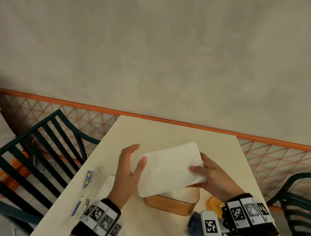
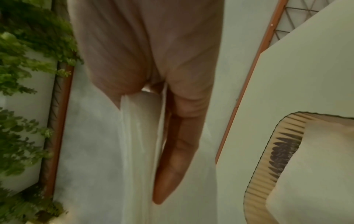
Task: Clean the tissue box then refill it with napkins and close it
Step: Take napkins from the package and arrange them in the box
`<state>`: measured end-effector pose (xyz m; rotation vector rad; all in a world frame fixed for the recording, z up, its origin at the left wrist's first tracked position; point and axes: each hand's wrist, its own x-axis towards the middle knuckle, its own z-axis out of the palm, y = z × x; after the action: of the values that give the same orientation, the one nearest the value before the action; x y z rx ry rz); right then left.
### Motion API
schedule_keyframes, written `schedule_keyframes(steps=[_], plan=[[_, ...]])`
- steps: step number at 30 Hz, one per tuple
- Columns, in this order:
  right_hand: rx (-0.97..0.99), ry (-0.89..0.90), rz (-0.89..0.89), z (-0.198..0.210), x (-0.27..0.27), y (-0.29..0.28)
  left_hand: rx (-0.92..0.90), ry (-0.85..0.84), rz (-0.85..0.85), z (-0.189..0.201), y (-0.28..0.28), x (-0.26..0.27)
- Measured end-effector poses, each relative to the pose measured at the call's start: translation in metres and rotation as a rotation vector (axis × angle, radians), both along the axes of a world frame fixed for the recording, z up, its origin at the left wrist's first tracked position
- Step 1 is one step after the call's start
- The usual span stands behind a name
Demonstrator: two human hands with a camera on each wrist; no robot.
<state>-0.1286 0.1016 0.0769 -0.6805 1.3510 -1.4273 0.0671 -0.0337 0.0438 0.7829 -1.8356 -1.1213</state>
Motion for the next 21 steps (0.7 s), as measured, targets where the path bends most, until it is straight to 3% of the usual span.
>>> schedule_keyframes(steps=[3, 5, 7, 11, 21], plan=[[-0.044, -0.044, 0.022, 0.002, 0.001, 0.003, 0.65, 0.148, -0.09, 0.009, -0.019, -0.008], [-0.056, -0.054, 0.004, 0.003, 0.003, 0.002, 0.907, 0.209, -0.249, 0.012, -0.024, -0.01], [-0.053, -0.078, -0.041, 0.002, 0.007, 0.002, 0.963, 0.162, -0.356, 0.016, -0.017, -0.01], [0.034, -0.103, -0.059, -0.005, 0.012, 0.0, 0.898, 0.109, -0.364, 0.014, -0.008, -0.014], [0.044, -0.112, -0.141, -0.011, 0.012, -0.01, 1.08, 0.228, -0.431, 0.018, -0.017, -0.018]])
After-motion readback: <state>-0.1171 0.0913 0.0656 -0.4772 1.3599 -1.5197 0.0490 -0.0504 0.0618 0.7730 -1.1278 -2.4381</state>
